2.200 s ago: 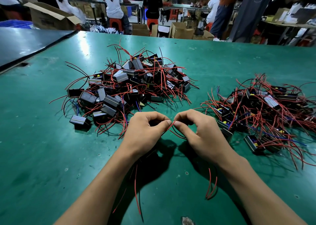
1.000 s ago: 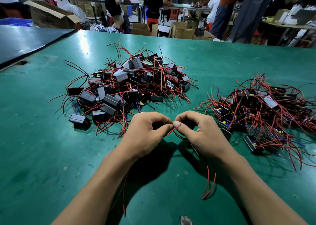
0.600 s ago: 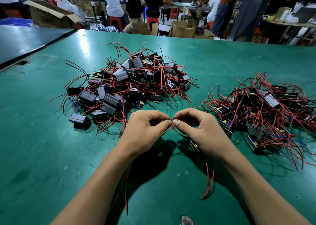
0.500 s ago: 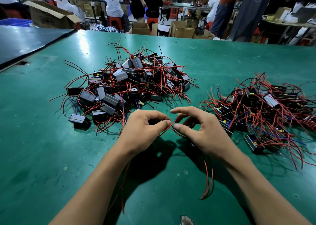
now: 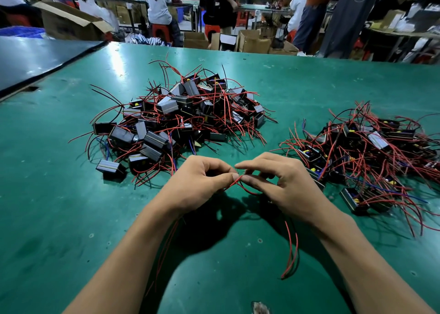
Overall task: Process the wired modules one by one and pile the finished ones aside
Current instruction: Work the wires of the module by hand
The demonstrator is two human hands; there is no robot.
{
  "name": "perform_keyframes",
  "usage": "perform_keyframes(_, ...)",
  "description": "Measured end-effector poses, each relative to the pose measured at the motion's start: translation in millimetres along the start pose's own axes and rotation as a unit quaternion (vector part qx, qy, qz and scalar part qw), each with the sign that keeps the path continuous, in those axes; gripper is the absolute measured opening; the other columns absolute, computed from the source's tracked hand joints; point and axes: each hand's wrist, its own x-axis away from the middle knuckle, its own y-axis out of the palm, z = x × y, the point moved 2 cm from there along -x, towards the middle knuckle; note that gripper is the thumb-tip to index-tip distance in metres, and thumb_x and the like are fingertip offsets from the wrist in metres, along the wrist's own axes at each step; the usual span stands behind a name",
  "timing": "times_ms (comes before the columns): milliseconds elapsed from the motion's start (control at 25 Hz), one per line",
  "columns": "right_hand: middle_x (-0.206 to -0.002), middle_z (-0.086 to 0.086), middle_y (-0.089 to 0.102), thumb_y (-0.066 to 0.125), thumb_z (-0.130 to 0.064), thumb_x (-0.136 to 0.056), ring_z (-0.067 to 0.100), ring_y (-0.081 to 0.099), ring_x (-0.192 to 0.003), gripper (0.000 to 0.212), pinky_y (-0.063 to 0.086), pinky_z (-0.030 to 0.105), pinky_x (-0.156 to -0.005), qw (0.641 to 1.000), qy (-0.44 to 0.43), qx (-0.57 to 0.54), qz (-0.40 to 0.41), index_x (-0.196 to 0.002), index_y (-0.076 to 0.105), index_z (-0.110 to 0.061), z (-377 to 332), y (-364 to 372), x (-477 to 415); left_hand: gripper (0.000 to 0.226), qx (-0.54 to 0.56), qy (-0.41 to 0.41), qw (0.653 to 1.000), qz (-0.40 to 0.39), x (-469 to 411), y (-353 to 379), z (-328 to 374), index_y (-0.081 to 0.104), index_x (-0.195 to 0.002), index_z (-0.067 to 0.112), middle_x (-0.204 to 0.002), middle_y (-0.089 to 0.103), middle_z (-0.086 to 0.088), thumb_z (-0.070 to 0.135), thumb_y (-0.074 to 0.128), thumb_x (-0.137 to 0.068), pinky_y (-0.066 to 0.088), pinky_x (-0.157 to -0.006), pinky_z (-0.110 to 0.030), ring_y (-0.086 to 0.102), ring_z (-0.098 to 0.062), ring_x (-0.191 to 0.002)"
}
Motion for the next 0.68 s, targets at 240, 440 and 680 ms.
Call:
perform_keyframes(240,-0.079,-0.011,0.068,0.071,-0.025,-0.093,0.004,0.060,-0.070,0.007,0.044,0.018,-0.067,0.997,0.060,-0.037,0.008,-0.088,0.075,-0.023,-4.0,1.9,-1.2,0.008,-0.013,0.022,1.000,0.009,0.8,0.6,2.2,0.077,-0.082,0.016,-0.060,0.057,-0.001,0.020,0.073,-0.087,0.032,-0.056,-0.025,0.043,-0.013,-0.059)
perform_keyframes(440,-0.057,-0.014,0.053,0.063,-0.021,-0.097,0.000,0.042,-0.054,0.026,0.034,0.018,-0.054,0.971,0.190,-0.143,-0.034,-0.071,0.066,-0.022,-4.8,8.9,-1.5,0.006,-0.052,0.067,0.995,0.044,0.9,5.1,4.9,0.078,-0.080,0.015,-0.050,0.055,0.010,0.015,0.074,-0.085,0.030,-0.049,-0.016,0.038,-0.002,-0.047)
perform_keyframes(680,-0.074,-0.010,0.068,0.073,-0.023,-0.091,0.006,0.058,-0.065,0.002,0.047,0.026,-0.066,0.976,0.161,-0.147,0.011,-0.090,0.074,-0.021,-3.8,4.3,0.7,0.005,-0.014,0.053,0.996,0.069,0.1,2.4,2.3,0.079,-0.081,0.017,-0.063,0.063,-0.016,0.019,0.075,-0.085,0.035,-0.058,-0.027,0.045,-0.011,-0.058)
